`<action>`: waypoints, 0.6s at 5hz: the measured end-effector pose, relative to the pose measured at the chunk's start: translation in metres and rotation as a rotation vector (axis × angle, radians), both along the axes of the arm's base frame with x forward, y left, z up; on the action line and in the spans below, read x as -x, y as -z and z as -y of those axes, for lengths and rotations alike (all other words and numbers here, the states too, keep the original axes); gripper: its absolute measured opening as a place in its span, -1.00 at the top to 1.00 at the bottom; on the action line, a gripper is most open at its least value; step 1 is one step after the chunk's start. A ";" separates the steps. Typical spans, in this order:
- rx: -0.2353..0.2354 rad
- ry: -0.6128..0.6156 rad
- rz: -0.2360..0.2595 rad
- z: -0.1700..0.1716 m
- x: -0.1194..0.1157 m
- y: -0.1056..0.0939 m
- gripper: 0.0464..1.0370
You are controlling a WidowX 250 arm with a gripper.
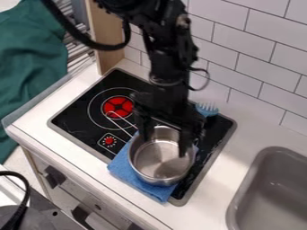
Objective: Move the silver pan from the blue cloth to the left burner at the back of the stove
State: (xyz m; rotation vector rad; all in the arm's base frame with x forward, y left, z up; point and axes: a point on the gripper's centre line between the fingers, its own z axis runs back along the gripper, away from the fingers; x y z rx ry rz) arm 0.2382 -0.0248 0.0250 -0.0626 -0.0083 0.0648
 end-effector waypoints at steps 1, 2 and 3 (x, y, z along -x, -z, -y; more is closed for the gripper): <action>0.009 0.027 0.009 0.013 -0.001 0.002 -0.93; -0.007 0.047 -0.036 0.024 0.000 0.017 -0.93; -0.009 0.031 -0.070 0.027 -0.007 0.030 -0.93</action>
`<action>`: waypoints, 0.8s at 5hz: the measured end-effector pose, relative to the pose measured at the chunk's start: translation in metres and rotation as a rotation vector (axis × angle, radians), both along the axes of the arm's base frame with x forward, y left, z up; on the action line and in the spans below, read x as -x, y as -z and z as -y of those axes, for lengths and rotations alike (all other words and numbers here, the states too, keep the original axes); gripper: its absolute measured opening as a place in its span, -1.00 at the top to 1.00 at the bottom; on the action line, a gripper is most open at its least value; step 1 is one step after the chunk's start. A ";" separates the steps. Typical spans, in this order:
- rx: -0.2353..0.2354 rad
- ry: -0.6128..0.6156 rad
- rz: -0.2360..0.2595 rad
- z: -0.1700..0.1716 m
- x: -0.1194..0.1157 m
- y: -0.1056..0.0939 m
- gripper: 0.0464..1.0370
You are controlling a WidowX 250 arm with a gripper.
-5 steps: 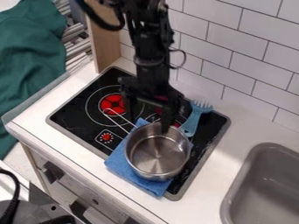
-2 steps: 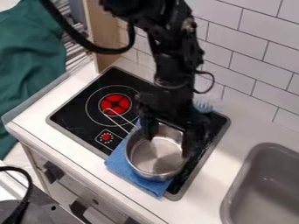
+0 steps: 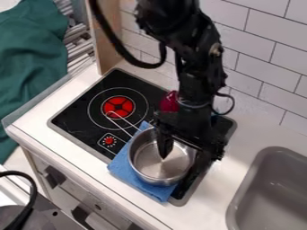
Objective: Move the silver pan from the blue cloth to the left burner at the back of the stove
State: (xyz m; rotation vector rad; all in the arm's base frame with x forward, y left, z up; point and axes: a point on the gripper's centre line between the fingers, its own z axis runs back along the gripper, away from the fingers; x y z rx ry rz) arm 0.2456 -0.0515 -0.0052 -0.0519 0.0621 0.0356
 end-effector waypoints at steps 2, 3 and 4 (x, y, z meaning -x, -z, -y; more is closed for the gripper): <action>0.018 -0.011 -0.021 -0.003 -0.007 0.020 -0.93; 0.019 -0.017 -0.011 -0.006 -0.009 0.022 -0.83; 0.022 -0.025 0.006 -0.010 -0.011 0.024 -0.24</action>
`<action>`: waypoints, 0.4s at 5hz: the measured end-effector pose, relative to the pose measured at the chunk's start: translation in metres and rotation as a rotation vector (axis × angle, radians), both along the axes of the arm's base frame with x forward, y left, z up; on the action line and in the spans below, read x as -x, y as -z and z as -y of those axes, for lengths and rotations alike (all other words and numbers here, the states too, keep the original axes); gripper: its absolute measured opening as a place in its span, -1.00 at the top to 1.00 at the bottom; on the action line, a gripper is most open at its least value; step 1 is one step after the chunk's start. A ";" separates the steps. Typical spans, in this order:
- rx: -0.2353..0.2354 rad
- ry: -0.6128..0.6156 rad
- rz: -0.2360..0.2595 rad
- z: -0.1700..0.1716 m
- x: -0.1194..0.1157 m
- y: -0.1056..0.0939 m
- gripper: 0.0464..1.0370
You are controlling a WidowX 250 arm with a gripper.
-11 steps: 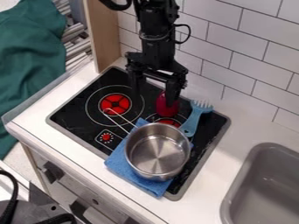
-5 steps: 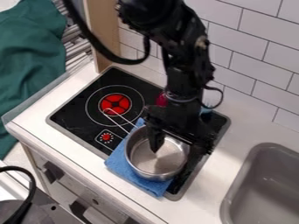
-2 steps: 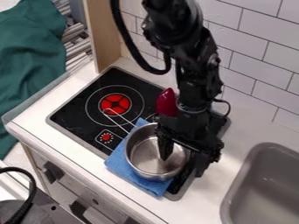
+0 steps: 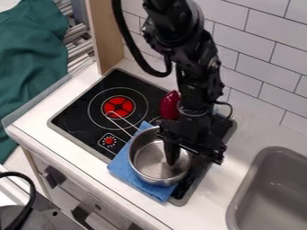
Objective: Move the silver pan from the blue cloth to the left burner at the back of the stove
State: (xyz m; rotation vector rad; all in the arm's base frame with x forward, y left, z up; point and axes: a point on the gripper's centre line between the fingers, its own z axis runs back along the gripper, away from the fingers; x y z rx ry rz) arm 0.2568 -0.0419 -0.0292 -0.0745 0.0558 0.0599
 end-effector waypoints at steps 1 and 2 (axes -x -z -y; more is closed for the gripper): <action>-0.003 -0.004 0.005 -0.002 -0.001 0.000 0.39; -0.008 -0.012 -0.008 -0.004 0.000 0.004 0.79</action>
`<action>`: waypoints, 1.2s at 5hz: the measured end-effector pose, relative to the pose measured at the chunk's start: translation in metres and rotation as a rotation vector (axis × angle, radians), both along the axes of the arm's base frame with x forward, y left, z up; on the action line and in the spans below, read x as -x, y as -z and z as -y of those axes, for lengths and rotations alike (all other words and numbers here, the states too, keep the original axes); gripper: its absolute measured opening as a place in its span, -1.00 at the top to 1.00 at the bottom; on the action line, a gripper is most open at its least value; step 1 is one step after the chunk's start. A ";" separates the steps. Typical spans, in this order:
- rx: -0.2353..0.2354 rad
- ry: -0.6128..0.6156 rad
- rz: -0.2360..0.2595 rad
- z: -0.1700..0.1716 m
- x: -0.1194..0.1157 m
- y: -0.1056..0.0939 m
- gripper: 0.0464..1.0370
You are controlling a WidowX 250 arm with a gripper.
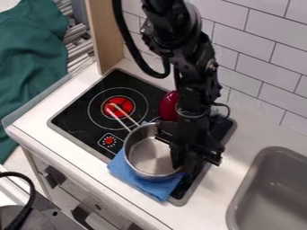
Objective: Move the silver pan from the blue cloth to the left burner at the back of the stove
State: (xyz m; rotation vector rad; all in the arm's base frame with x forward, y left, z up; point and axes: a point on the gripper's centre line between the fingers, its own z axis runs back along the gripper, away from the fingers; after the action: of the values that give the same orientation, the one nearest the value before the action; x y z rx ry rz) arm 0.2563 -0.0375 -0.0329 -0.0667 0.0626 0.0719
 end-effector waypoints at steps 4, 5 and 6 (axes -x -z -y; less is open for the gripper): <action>-0.031 -0.164 0.165 -0.035 -0.013 -0.054 0.98; 0.005 -0.267 0.164 -0.051 -0.030 -0.056 0.98; 0.034 -0.364 0.113 -0.068 -0.046 -0.036 0.98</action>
State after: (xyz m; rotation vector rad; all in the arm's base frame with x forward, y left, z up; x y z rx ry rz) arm 0.3026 0.0309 0.0032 -0.1159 -0.0623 0.4310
